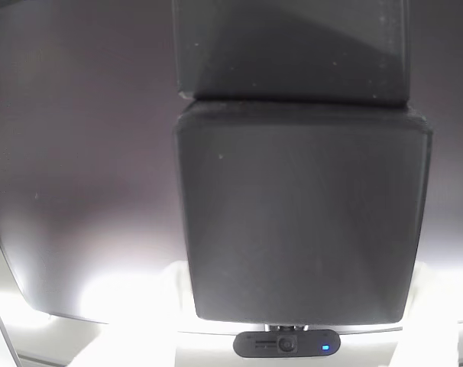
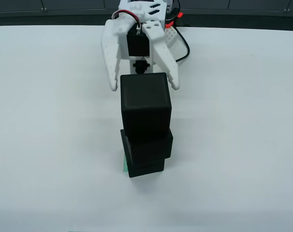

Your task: Stack 3 Blocks on the chosen place.

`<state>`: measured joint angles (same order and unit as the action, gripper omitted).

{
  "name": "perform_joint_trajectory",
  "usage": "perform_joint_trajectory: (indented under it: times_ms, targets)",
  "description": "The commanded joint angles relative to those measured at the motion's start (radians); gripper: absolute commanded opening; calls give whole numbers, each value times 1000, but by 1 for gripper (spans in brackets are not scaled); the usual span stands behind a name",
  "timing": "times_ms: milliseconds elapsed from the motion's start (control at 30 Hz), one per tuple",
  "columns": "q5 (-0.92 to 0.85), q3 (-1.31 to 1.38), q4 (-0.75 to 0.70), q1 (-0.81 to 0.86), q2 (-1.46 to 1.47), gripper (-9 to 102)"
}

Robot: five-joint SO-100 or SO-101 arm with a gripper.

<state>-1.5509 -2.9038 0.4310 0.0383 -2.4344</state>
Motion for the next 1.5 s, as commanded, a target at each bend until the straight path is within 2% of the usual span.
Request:
perform_joint_trajectory:
  times_ms: [0, 100, 300, 433, 567, 633, 933, 1100, 1267, 1367, 1467]
  targets:
    - [3, 15, 20, 9, -21, 34]
    - [12, 46, -55, 11, -78, 33]
    - [26, 178, -431, -14, -313, 33]
    - [84, 199, -615, -44, -494, 20]
    - [288, 192, -750, -95, -670, 4]
    - [417, 210, -836, -112, -729, 0]
    - [1180, 212, -1150, -81, -834, 0]
    - [1477, 98, -1258, -91, -930, 0]
    - [1618, -40, -1316, -91, -992, 0]
    - [1638, -86, -1387, -110, -1005, 0]
    - [1644, -123, -1387, -103, -1005, 0]
